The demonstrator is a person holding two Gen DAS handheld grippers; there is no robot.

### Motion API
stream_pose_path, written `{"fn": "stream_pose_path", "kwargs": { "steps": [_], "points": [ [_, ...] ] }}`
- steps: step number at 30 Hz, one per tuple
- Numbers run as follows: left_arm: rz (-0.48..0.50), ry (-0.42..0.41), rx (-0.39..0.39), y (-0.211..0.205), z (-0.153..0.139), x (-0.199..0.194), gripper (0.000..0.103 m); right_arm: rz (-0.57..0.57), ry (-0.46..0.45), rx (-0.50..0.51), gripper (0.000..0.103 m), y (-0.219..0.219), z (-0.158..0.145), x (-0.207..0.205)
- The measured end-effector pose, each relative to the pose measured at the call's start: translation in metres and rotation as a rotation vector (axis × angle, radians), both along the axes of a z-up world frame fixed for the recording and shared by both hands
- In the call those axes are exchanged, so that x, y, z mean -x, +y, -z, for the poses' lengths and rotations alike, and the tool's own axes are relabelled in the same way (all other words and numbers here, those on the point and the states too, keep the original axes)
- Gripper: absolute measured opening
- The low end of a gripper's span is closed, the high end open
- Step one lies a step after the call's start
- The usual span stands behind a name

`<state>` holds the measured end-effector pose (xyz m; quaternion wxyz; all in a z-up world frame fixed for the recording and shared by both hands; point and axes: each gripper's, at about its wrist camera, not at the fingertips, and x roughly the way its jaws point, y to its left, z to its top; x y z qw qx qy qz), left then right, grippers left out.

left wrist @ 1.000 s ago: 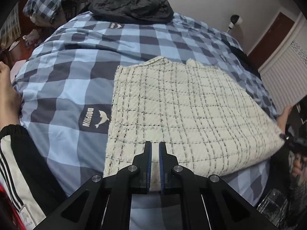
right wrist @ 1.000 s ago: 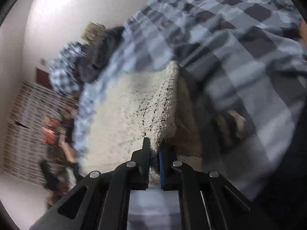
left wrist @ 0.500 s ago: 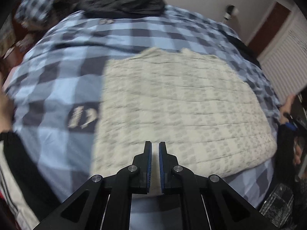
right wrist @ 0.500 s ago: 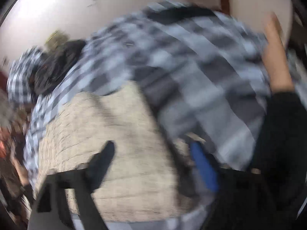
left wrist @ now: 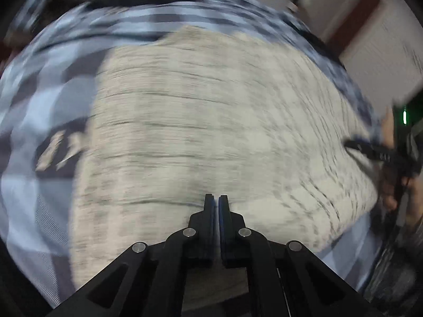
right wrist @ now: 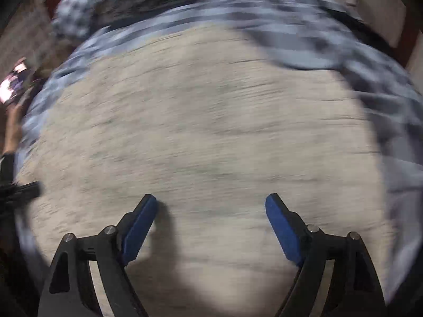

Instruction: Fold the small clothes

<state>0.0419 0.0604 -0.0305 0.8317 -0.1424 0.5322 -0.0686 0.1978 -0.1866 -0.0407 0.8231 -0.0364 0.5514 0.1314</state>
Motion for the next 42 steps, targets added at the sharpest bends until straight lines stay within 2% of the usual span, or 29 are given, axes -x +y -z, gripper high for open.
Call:
{"fn": "stream_pose_path", "kwargs": {
  "steps": [2,3,4,5,6,7,8,10,12,14,18,19,20,21,22,25,27,28,30,32,34,35,36,37,38,39,40,41,42],
  "points": [
    [-0.09,0.006,0.028,0.026,0.001,0.003,0.005,0.123,0.045,0.008,0.078,-0.044,-0.002,-0.02],
    [-0.146,0.011,-0.014,0.036,0.0,0.004,0.005,0.196,0.068,0.013,0.078,-0.068,-0.005,-0.028],
    [-0.194,0.018,-0.105,0.041,-0.001,0.005,0.006,0.272,0.071,0.051,0.078,-0.09,-0.011,-0.033],
    [-0.247,0.034,-0.264,0.043,-0.002,0.006,0.006,0.331,0.049,0.093,0.079,-0.107,-0.02,-0.039],
    [-0.264,0.042,-0.347,0.042,-0.002,0.006,0.006,0.364,0.015,0.096,0.079,-0.121,-0.031,-0.044],
    [-0.266,0.046,-0.382,0.04,-0.001,0.005,0.006,0.382,-0.012,0.078,0.079,-0.131,-0.041,-0.05],
    [-0.26,0.043,-0.366,0.038,-0.001,0.004,0.006,0.396,-0.024,0.048,0.079,-0.139,-0.048,-0.062],
    [-0.241,0.032,-0.351,0.031,-0.001,0.002,0.006,0.388,-0.001,-0.001,0.079,-0.139,-0.049,-0.086],
    [-0.214,0.032,-0.411,0.021,0.0,0.001,0.006,0.361,0.051,-0.022,0.079,-0.12,-0.034,-0.115],
    [-0.187,0.032,-0.471,0.01,0.003,0.002,0.006,0.319,0.095,-0.002,0.079,-0.094,-0.017,-0.131],
    [-0.166,0.033,-0.508,0.008,0.005,0.0,0.006,0.254,0.141,0.053,0.078,-0.057,0.0,-0.14],
    [-0.17,0.034,-0.498,0.01,0.004,0.0,0.006,0.227,0.144,0.082,0.054,-0.05,0.001,-0.137],
    [-0.177,0.035,-0.482,0.012,0.003,0.003,0.006,0.203,0.134,0.095,0.001,-0.043,0.002,-0.137],
    [-0.181,0.036,-0.471,0.013,0.003,0.002,0.006,0.204,0.131,0.085,0.004,-0.041,0.0,-0.135],
    [-0.185,0.038,-0.461,0.015,0.004,0.002,0.006,0.224,0.09,0.057,0.003,-0.042,-0.01,-0.13],
    [-0.19,0.043,-0.46,0.016,0.005,0.0,0.006,0.297,-0.101,-0.049,0.003,-0.06,-0.061,-0.106],
    [-0.192,0.041,-0.47,0.014,0.005,-0.002,0.006,0.349,-0.141,-0.094,0.003,-0.075,-0.075,-0.101],
    [-0.194,0.041,-0.471,0.015,0.005,-0.003,0.006,0.361,-0.142,-0.116,0.003,-0.082,-0.076,-0.1],
    [-0.202,0.044,-0.465,0.015,0.006,-0.004,0.006,0.363,-0.115,-0.05,0.003,-0.09,-0.061,-0.103],
    [-0.208,0.041,-0.455,0.017,0.005,-0.003,0.006,0.355,-0.014,0.022,0.005,-0.092,-0.03,-0.119],
    [-0.211,0.034,-0.448,0.018,0.003,0.001,0.006,0.47,0.049,0.111,0.007,-0.109,-0.019,-0.12],
    [-0.215,0.029,-0.447,0.019,0.001,0.003,0.006,0.533,0.019,0.103,0.007,-0.119,-0.026,-0.115],
    [-0.224,0.018,-0.454,0.02,-0.003,0.005,0.006,0.604,-0.077,0.018,0.009,-0.13,-0.042,-0.102],
    [-0.239,0.002,-0.473,0.021,-0.01,0.008,0.006,0.656,-0.167,-0.059,0.019,-0.135,-0.058,-0.086],
    [-0.253,-0.023,-0.505,0.02,-0.022,0.01,0.006,0.666,-0.194,-0.071,0.04,-0.133,-0.067,-0.077],
    [-0.258,-0.065,-0.538,0.017,-0.037,0.012,0.006,0.647,-0.207,-0.067,0.05,-0.123,-0.079,-0.063],
    [-0.25,-0.106,-0.548,0.012,-0.051,0.013,0.006,0.6,-0.214,-0.078,0.065,-0.11,-0.086,-0.053],
    [-0.23,-0.148,-0.539,0.004,-0.065,0.012,0.006,0.517,-0.221,-0.111,0.074,-0.09,-0.095,-0.037],
    [-0.193,-0.177,-0.502,-0.005,-0.077,0.009,0.006,0.45,-0.22,-0.134,0.078,-0.074,-0.1,-0.027]
  ]
}}
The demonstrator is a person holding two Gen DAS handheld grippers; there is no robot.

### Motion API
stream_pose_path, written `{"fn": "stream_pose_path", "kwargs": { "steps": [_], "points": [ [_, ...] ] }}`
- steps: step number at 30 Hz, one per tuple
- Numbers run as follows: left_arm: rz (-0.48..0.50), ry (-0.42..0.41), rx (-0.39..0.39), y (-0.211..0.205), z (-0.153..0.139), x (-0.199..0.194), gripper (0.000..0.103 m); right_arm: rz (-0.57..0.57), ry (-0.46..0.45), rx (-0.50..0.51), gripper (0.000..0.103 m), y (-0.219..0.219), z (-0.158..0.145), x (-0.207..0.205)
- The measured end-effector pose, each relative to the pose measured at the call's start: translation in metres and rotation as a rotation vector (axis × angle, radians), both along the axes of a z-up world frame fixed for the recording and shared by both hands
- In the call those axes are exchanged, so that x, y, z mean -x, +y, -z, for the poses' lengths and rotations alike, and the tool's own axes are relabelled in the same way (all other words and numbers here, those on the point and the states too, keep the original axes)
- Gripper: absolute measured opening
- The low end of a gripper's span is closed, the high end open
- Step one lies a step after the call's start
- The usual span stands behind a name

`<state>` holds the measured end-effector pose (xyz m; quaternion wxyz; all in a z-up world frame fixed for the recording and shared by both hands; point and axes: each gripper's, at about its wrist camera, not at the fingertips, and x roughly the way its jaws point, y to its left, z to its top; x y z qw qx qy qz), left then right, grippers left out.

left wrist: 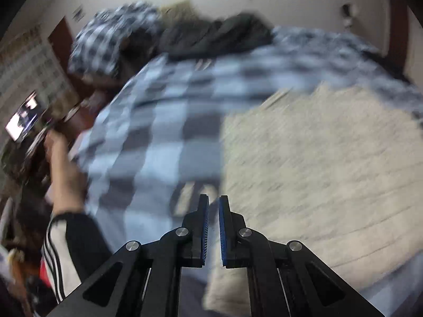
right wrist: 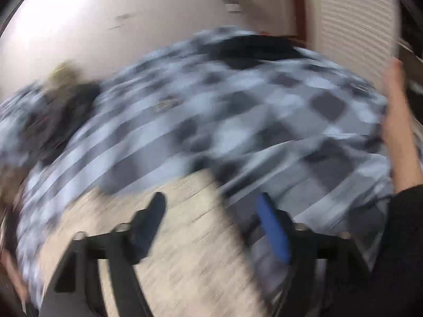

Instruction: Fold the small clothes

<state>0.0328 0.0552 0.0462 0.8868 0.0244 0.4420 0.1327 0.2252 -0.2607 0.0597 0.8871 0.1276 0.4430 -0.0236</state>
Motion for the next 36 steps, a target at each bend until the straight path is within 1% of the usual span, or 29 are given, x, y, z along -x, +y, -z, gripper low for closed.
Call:
{"fn": "stream_pose_path", "kwargs": {
  "steps": [1,2,4,5,6,8,10,11,12,13,14,15,16,17,19,20,21,22,23,24,25,26,27,28,29,32,34,35,36],
  "points": [
    [0.05,0.001,0.047,-0.01,-0.006,-0.005,0.006,-0.091,0.005,-0.007,0.085,0.026,-0.006,0.019],
    [0.125,0.016,0.132,-0.026,-0.009,-0.012,0.006,-0.158,0.014,-0.01,0.088,0.047,-0.008,0.025],
    [0.226,0.034,0.263,-0.047,-0.004,-0.021,0.006,-0.332,0.035,-0.04,0.089,0.092,-0.011,0.041],
    [0.272,0.052,0.328,-0.06,0.005,-0.027,0.006,-0.442,0.069,-0.065,0.089,0.12,-0.008,0.05],
    [0.306,0.084,0.358,-0.074,0.019,-0.032,0.006,-0.517,0.112,-0.09,0.089,0.141,-0.001,0.055],
    [0.32,0.15,0.335,-0.091,0.044,-0.038,0.006,-0.584,0.216,-0.116,0.089,0.169,0.028,0.055],
    [0.31,0.225,0.319,-0.097,0.074,-0.038,0.006,-0.566,0.259,-0.057,0.089,0.183,0.056,0.059],
    [0.329,0.206,0.318,-0.095,0.082,-0.033,0.006,-0.567,0.285,-0.019,0.088,0.186,0.07,0.059],
    [0.353,0.17,0.316,-0.091,0.082,-0.027,0.006,-0.57,0.324,0.031,0.089,0.188,0.086,0.061],
    [0.374,0.155,0.285,-0.087,0.081,-0.022,0.006,-0.571,0.359,0.086,0.089,0.187,0.1,0.062],
    [0.384,0.159,0.239,-0.085,0.081,-0.019,0.006,-0.585,0.345,0.11,0.089,0.182,0.108,0.066],
    [0.378,0.16,0.166,-0.08,0.079,-0.016,0.006,-0.593,0.309,0.113,0.089,0.176,0.106,0.071],
    [0.353,0.16,0.104,-0.073,0.078,-0.012,0.006,-0.579,0.29,0.158,0.089,0.17,0.103,0.075],
    [0.32,0.162,0.064,-0.062,0.078,-0.009,0.006,-0.544,0.287,0.241,0.088,0.16,0.1,0.08],
    [0.265,0.144,0.082,-0.034,0.077,-0.003,0.006,-0.469,0.319,0.311,0.088,0.128,0.1,0.079],
    [0.21,0.137,0.089,-0.017,0.076,-0.001,0.006,-0.433,0.334,0.299,0.089,0.106,0.1,0.078],
    [0.155,0.14,0.066,-0.008,0.075,0.0,0.006,-0.396,0.34,0.282,0.089,0.087,0.099,0.076],
    [0.059,0.158,-0.004,0.006,0.076,0.0,0.006,-0.321,0.352,0.293,0.089,0.057,0.099,0.074],
    [-0.03,0.188,-0.079,0.014,0.079,-0.001,0.006,-0.269,0.368,0.281,0.094,0.034,0.099,0.074],
    [-0.131,0.228,-0.139,0.028,0.08,0.001,0.006,-0.218,0.381,0.254,0.095,0.013,0.098,0.075],
    [-0.185,0.238,-0.128,0.039,0.077,0.006,0.006,-0.17,0.388,0.191,0.095,-0.008,0.096,0.078],
    [-0.18,0.214,-0.056,0.045,0.07,0.012,0.006,-0.105,0.395,0.142,0.095,-0.027,0.091,0.085],
    [-0.141,0.165,0.073,0.048,0.059,0.021,0.006,-0.064,0.395,0.153,0.095,-0.035,0.085,0.093],
    [-0.098,0.132,0.168,0.045,0.048,0.029,0.006,-0.057,0.37,0.177,0.095,-0.036,0.075,0.103],
    [-0.051,0.114,0.225,0.037,0.039,0.035,0.006,-0.07,0.345,0.183,0.095,-0.034,0.068,0.111],
    [0.136,0.13,0.24,-0.02,0.019,0.048,0.006,-0.177,0.235,0.174,0.096,0.001,0.039,0.142],
    [0.285,0.163,0.263,-0.064,0.022,0.05,0.006,-0.298,0.192,0.204,0.096,0.05,0.028,0.148],
    [0.363,0.179,0.291,-0.086,0.027,0.052,0.006,-0.383,0.175,0.25,0.096,0.08,0.028,0.154],
    [0.405,0.192,0.31,-0.099,0.031,0.052,0.006,-0.444,0.161,0.278,0.096,0.101,0.029,0.159]
  ]
}}
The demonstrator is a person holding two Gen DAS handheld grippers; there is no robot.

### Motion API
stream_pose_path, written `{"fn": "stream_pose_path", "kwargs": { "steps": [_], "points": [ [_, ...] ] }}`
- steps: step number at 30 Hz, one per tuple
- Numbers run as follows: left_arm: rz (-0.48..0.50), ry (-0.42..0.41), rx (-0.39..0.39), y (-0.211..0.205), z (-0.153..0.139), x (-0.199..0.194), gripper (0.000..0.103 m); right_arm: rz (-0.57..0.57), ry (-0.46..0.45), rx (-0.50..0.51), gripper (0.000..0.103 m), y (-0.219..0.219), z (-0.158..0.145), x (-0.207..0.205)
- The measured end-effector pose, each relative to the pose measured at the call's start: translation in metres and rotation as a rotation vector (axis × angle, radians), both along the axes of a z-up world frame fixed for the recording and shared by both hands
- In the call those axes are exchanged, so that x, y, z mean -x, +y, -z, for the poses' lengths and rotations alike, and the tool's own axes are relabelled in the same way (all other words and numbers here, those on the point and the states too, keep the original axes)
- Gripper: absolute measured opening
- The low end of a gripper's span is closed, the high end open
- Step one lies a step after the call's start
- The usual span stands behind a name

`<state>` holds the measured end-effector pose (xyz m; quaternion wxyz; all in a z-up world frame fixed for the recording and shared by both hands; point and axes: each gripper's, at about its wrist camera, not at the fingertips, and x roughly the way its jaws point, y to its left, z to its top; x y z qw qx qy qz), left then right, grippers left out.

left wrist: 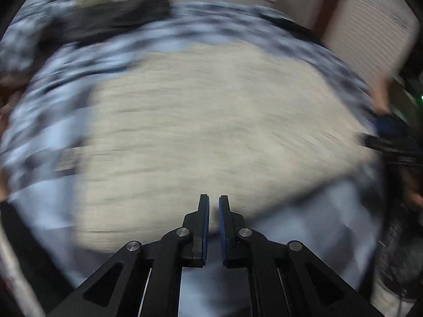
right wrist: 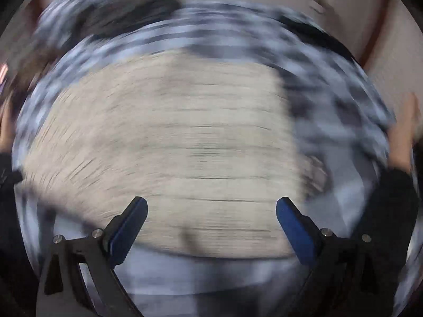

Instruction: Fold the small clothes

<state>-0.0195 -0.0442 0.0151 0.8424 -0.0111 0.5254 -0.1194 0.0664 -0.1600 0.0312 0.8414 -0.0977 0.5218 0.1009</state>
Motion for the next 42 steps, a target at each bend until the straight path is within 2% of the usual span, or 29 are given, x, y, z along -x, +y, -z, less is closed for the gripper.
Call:
{"fn": "stream_pose_path", "kwargs": {
  "steps": [2,4,5,6,8,9,11,14,15,16,17,18,19,21,22,23,25,27,29,30,32,34,35,37,38,39,40,41,42],
  "points": [
    [0.051,0.039,0.012,-0.022,0.018,-0.001,0.006,-0.106,-0.021,0.014,0.096,0.03,0.006,0.008],
    [0.059,0.108,0.011,-0.029,0.042,-0.006,0.006,-0.206,0.031,-0.028,0.096,0.046,0.02,0.004],
    [0.039,0.153,0.012,-0.022,0.056,-0.011,0.006,-0.26,0.096,-0.063,0.096,0.053,0.032,0.002],
    [-0.017,0.197,0.033,-0.009,0.068,-0.016,0.005,-0.274,0.128,-0.065,0.096,0.059,0.039,0.002],
    [-0.145,0.236,0.247,0.029,0.075,-0.017,0.005,-0.235,0.183,-0.031,0.096,0.048,0.062,-0.014],
    [-0.244,0.255,0.348,0.056,0.078,-0.016,0.005,-0.211,0.212,-0.063,0.096,0.037,0.066,-0.019],
    [-0.426,0.266,0.449,0.104,0.084,-0.005,0.005,-0.166,0.249,-0.184,0.096,0.009,0.062,-0.027],
    [-0.703,0.299,0.6,0.172,0.098,0.02,0.005,-0.046,0.296,-0.28,0.092,-0.045,0.056,-0.038],
    [-0.774,0.298,0.602,0.188,0.096,0.028,0.005,-0.007,0.329,-0.358,0.09,-0.064,0.055,-0.038],
    [-0.82,0.287,0.549,0.199,0.087,0.034,0.005,0.065,0.361,-0.439,0.089,-0.089,0.056,-0.039],
    [-0.847,0.272,0.471,0.205,0.079,0.038,0.005,0.137,0.37,-0.436,0.089,-0.106,0.054,-0.037],
    [-0.881,0.245,0.352,0.212,0.064,0.041,0.005,0.196,0.369,-0.416,0.088,-0.123,0.055,-0.035],
    [-0.906,0.218,0.269,0.218,0.052,0.044,0.006,0.247,0.363,-0.405,0.087,-0.138,0.053,-0.032],
    [-0.945,0.148,0.144,0.227,0.029,0.048,0.006,0.419,0.308,-0.238,0.087,-0.169,0.044,-0.023],
    [-0.939,0.111,0.085,0.225,0.017,0.047,0.006,0.514,0.256,-0.127,0.087,-0.182,0.037,-0.019],
    [-0.917,0.082,0.039,0.218,0.008,0.044,0.006,0.544,0.211,-0.118,0.087,-0.187,0.03,-0.018],
    [-0.81,0.013,-0.041,0.199,-0.011,0.028,0.006,0.524,0.12,-0.159,0.087,-0.183,0.012,-0.016],
    [-0.676,-0.034,-0.037,0.173,-0.02,0.01,0.006,0.434,0.016,-0.098,0.089,-0.154,-0.004,-0.019],
    [-0.519,-0.054,0.008,0.134,-0.024,-0.016,0.006,0.296,-0.03,-0.02,0.089,-0.103,-0.009,-0.025],
    [-0.425,-0.051,0.041,0.109,-0.021,-0.038,0.006,0.22,-0.027,0.001,0.089,-0.077,-0.008,-0.033],
    [-0.255,-0.037,0.072,0.062,-0.014,-0.069,0.006,0.075,-0.008,-0.032,0.089,-0.03,-0.004,-0.05],
    [-0.137,-0.006,0.089,0.03,0.002,-0.091,0.006,-0.034,0.031,-0.075,0.089,0.011,0.007,-0.059],
    [-0.11,0.019,0.087,0.019,0.013,-0.101,0.006,-0.085,0.066,-0.092,0.089,0.028,0.021,-0.068],
    [-0.14,0.116,0.017,0.021,0.049,-0.12,0.006,-0.131,0.143,-0.071,0.089,0.046,0.054,-0.086],
    [-0.154,0.134,0.059,0.032,0.058,-0.121,0.005,-0.107,0.188,-0.035,0.089,0.043,0.066,-0.09],
    [-0.182,0.122,0.187,0.051,0.062,-0.116,0.005,-0.08,0.225,-0.043,0.089,0.029,0.077,-0.095],
    [-0.219,0.122,0.263,0.071,0.063,-0.11,0.005,-0.077,0.228,-0.137,0.088,0.007,0.077,-0.096],
    [-0.27,0.129,0.293,0.097,0.063,-0.102,0.005,-0.077,0.209,-0.177,0.087,-0.011,0.07,-0.095],
    [-0.308,0.121,0.272,0.112,0.061,-0.096,0.005,-0.042,0.179,-0.118,0.087,-0.027,0.066,-0.094]
  ]
}}
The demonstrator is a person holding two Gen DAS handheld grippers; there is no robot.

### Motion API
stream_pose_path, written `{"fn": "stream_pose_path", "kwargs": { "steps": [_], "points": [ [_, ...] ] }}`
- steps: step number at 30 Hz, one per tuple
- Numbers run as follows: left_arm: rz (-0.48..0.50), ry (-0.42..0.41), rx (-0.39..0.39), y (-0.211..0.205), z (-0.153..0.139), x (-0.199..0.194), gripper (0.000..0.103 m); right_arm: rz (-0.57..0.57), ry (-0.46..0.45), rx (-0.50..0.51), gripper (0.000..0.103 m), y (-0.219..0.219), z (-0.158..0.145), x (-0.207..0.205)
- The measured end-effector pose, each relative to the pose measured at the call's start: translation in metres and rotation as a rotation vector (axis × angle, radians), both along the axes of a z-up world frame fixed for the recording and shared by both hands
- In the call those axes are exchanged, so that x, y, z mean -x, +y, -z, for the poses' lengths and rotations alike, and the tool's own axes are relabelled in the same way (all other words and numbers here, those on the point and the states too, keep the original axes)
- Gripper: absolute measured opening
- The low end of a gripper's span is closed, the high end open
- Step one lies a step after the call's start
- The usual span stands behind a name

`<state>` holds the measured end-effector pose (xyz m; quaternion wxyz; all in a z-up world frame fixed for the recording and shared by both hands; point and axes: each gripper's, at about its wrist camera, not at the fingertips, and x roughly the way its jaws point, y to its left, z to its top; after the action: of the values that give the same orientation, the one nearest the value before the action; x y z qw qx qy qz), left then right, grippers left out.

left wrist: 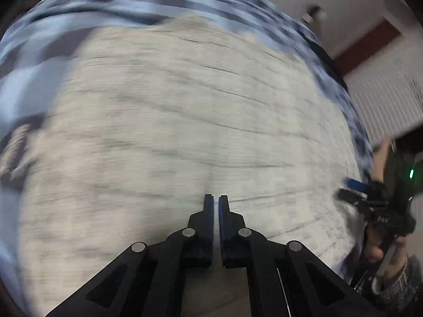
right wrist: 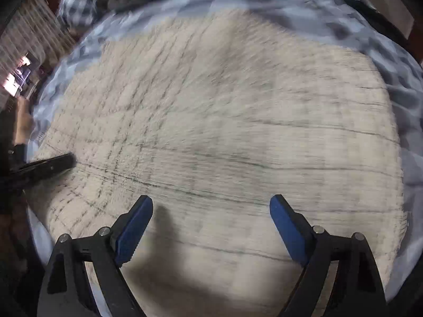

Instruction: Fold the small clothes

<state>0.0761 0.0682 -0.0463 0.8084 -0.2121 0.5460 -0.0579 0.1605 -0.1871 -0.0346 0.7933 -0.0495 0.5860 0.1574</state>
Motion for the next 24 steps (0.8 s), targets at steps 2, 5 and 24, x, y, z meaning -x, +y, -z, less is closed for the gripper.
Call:
{"fn": "stream_pose_path", "kwargs": {
  "steps": [2,5,24],
  "points": [
    [-0.116,0.004,-0.13,0.038,-0.008,0.009,0.005,0.13,-0.079,0.327,0.089,-0.045,-0.001,-0.001],
    [-0.3,0.044,-0.455,0.074,-0.029,-0.005,0.005,0.321,-0.042,0.26,0.089,-0.114,-0.006,-0.003],
    [-0.092,-0.035,-0.211,0.058,-0.005,-0.102,0.005,0.282,0.058,0.038,0.089,-0.089,0.03,-0.087]
  ]
}}
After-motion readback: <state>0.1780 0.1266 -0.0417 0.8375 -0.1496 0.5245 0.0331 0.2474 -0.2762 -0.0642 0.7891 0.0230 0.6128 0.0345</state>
